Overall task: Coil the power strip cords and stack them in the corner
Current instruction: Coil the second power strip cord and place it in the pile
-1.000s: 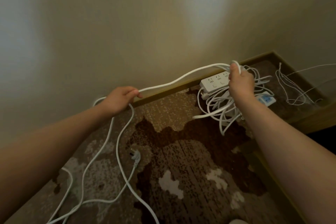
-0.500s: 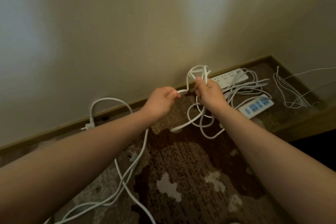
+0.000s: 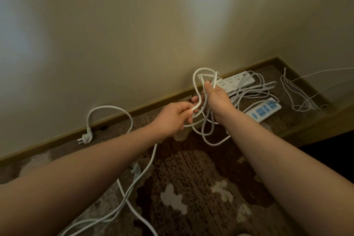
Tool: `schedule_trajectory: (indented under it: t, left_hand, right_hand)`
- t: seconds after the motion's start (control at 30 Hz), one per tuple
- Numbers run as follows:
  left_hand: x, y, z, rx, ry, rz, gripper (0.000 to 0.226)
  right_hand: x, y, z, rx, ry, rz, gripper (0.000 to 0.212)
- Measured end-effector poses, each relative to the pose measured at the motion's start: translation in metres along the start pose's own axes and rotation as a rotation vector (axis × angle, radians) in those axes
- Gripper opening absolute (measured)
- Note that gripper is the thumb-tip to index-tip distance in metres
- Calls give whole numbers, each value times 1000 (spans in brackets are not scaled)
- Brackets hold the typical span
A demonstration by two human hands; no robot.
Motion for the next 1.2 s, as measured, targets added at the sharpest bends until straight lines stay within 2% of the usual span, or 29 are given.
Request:
schedule_trajectory:
  t: [0.13,0.27,0.47,0.6,0.7,0.97,1.1,1.2]
  left_hand:
    - [10,2,18,78,1,-70,18]
    - [15,6,21,62,-41,-134,19]
    - [21,9,13,20,39,-158,27]
    - [26,4,2,-7,138,-119,25]
    - [31,0,-8,42,167,-64,22]
    - [72,-14,-43,146,-53,-139,23]
    - [98,-24,-69,92,-18,-223,25]
    - [105,-27,-69,72,126,-248,25]
  right_hand:
    - [-5,0,4,-43,182,89,35]
    - [-1,0,3,-97,135,49,31]
    - [-5,2,-2,-53,31,53,12]
    - [1,8,-9,-61,13,45,13]
    - [3,13,-19,-75,60,43,15]
    - [8,27,-47,-153,126,-2,15]
    - [11,32,-59,-195,248,-8,14]
    - [13,29,-50,-98,434,5,13]
Point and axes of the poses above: each hand's wrist, its own y-axis towards the middle knuckle, its own z-axis out of the palm, x = y × z, the point moved 7 cm from there along y, towards the middle knuckle, and after that the axes turned 5 degrees about -x, right-handed, at the moved point
